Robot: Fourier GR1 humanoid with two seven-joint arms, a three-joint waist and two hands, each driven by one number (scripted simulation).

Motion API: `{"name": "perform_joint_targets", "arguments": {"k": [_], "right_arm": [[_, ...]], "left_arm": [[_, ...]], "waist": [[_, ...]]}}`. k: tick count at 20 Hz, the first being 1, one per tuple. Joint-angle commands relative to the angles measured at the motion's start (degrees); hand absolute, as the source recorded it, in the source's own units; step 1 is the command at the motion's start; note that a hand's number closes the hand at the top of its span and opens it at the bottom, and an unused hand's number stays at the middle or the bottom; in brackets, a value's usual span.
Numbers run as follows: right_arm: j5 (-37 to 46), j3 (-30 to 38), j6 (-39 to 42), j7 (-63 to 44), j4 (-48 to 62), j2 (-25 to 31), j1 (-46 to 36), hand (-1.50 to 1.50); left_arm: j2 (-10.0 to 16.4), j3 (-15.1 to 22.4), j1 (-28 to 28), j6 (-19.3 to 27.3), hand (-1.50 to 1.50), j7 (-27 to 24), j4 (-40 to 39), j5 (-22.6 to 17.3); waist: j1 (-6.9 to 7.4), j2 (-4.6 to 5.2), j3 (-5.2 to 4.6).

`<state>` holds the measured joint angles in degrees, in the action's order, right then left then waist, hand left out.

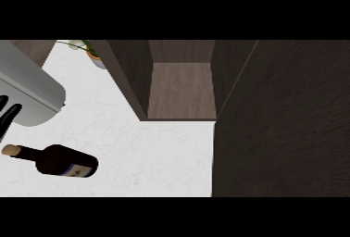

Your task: Pick up the wine, place it into the cabinet and close the cabinet

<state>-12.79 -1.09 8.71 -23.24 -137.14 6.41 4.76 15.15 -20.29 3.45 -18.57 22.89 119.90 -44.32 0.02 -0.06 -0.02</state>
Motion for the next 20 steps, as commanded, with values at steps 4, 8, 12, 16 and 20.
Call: {"name": "perform_joint_targets", "arguments": {"k": [4, 8, 12, 16, 20], "right_arm": [[-1.58, 1.26, 2.31, 1.74, -2.02, -0.86, 4.89, -1.50], [2.24, -3.44, -1.43, -4.06, -2.34, -2.14, -1.19, -1.50], [1.62, -0.28, 1.95, 1.66, 1.03, -1.97, 0.23, -1.50], [2.60, -2.78, 0.42, -1.39, -1.17, -3.09, 0.82, -1.50], [1.87, -2.07, 0.46, -1.58, -3.03, -3.07, 0.33, -1.50]], "left_arm": [[-1.36, -3.96, 4.69, -8.43, -1.50, -5.83, -6.29, 2.75], [2.62, -5.66, -2.00, -9.34, -1.50, -5.49, -14.04, 2.47], [-0.55, -4.78, 1.47, -11.65, -1.50, -8.46, -13.95, 7.51], [1.27, -6.44, -0.41, -15.68, -1.50, -11.71, -22.09, 9.01], [1.15, -7.62, -0.55, -17.03, -1.50, -14.94, -26.19, 12.41]], "waist": [[-0.09, -0.01, 0.01], [-0.15, 0.05, -0.01], [-0.02, 0.03, 0.01], [-0.12, 0.05, 0.00], [-0.15, 0.05, 0.00]]}}
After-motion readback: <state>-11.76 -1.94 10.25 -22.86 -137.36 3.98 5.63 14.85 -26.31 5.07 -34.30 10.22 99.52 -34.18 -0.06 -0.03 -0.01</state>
